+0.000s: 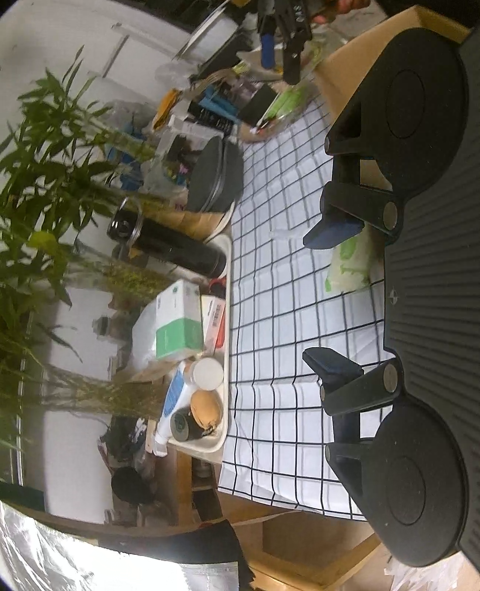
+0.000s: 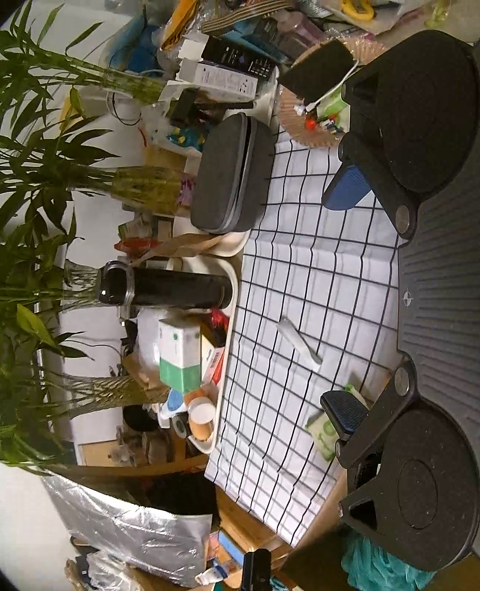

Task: Organize soft objects
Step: 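Move both tools back over the cloth toward the green wipes pack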

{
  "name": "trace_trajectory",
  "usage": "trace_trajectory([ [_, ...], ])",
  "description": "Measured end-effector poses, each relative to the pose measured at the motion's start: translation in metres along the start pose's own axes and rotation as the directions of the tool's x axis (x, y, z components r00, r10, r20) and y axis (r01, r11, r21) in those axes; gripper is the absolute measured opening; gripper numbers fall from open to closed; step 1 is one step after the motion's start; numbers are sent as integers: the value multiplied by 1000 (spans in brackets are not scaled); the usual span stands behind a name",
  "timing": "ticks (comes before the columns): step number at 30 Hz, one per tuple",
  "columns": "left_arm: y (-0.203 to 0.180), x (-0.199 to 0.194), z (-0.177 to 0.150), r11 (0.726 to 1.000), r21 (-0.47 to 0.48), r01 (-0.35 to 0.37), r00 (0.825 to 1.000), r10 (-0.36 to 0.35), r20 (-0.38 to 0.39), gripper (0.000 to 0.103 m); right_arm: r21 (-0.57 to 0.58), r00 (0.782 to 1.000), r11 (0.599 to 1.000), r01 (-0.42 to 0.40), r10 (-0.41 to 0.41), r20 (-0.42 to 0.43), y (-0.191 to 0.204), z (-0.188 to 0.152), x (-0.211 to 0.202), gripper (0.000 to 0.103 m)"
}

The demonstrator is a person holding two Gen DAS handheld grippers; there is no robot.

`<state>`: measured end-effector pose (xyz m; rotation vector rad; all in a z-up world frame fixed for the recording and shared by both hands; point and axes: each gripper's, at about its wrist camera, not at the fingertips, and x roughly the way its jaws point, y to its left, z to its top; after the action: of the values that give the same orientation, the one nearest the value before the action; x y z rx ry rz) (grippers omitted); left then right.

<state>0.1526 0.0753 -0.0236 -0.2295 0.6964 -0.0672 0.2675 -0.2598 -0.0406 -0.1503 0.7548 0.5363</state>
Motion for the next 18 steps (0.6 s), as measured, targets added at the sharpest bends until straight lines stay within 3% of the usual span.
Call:
trace_trajectory([
  [12,15,47,14,998,-27,54,998,-53,22,58,69,1000,997,17,-17,2,-18,10,34,103],
  [18,24,66,19,998,-31,61,998,-61,8,58,8,1000,1000,10,-10,20,-17,15,50,103],
])
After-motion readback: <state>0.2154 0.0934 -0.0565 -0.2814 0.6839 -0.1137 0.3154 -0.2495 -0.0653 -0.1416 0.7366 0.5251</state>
